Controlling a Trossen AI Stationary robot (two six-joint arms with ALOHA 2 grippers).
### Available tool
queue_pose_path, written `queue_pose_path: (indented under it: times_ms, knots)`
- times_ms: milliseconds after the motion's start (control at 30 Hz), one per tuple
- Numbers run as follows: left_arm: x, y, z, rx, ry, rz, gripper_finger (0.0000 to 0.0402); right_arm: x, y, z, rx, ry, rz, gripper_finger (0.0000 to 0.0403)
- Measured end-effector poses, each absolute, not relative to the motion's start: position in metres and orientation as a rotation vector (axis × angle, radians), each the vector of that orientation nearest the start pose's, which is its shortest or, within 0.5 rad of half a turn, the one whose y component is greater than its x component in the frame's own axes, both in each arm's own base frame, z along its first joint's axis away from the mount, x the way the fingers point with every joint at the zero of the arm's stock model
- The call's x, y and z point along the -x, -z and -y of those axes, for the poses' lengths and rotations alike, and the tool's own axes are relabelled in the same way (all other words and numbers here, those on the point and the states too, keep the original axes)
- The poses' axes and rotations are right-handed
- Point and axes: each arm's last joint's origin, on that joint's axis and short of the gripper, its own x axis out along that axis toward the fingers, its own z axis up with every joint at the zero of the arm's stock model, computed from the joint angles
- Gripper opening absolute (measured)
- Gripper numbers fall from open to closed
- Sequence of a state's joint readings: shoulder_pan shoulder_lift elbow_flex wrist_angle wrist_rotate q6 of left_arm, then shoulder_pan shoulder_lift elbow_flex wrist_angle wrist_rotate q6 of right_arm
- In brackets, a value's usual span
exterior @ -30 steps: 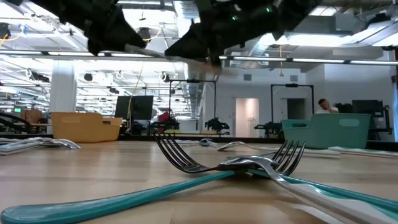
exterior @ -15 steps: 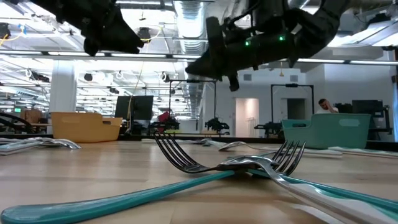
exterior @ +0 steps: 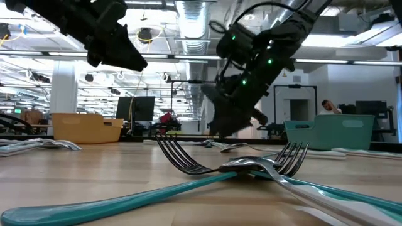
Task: Sort silverware by color (type)
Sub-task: Put the white-blue table knife into the orange bin
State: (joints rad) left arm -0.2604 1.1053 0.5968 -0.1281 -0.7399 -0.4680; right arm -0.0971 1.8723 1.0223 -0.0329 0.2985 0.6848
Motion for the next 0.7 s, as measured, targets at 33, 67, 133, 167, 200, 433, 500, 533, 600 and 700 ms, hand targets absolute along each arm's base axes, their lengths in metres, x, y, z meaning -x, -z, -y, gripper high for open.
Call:
queue_pose_path:
  times_ms: [33, 67, 133, 167, 200, 433, 500, 533, 600, 700]
  knots:
    - [-0.214, -0.220, 0.037, 0.139, -0.581, -0.441, 0.0132, -0.364, -0.134, 0.044, -0.543, 0.674, -0.737, 0.0176]
    - [-0.213, -0.219, 0.036, 0.138, -0.585, -0.444, 0.0132, -0.365, -0.130, 0.045, -0.546, 0.694, -0.750, 0.0176]
    - [-0.213, -0.218, 0.036, 0.129, -0.590, -0.457, 0.0132, -0.368, -0.122, 0.046, -0.548, 0.720, -0.775, 0.0173]
    - [-0.213, -0.218, 0.036, 0.129, -0.590, -0.457, 0.0132, -0.370, -0.122, 0.047, -0.546, 0.730, -0.781, 0.0171]
    - [-0.213, -0.218, 0.036, 0.128, -0.591, -0.457, 0.0132, -0.371, -0.120, 0.047, -0.543, 0.736, -0.787, 0.0168]
    - [-0.212, -0.217, 0.036, 0.142, -0.597, -0.466, 0.0132, -0.374, -0.110, 0.046, -0.456, 0.744, -0.877, 0.0099]
    - [-0.212, -0.217, 0.036, 0.157, -0.600, -0.458, 0.0132, -0.373, -0.109, 0.043, -0.420, 0.737, -0.897, 0.0061]
    - [-0.212, -0.217, 0.036, 0.165, -0.602, -0.455, 0.0132, -0.373, -0.113, 0.042, -0.400, 0.727, -0.898, 0.0044]
    - [-0.213, -0.217, 0.035, 0.175, -0.599, -0.451, 0.0132, -0.370, -0.119, 0.039, -0.367, 0.702, -0.893, 0.0038]
    - [-0.217, -0.216, 0.035, 0.211, -0.557, -0.456, 0.0132, -0.362, -0.130, 0.037, -0.350, 0.662, -0.884, 0.0038]
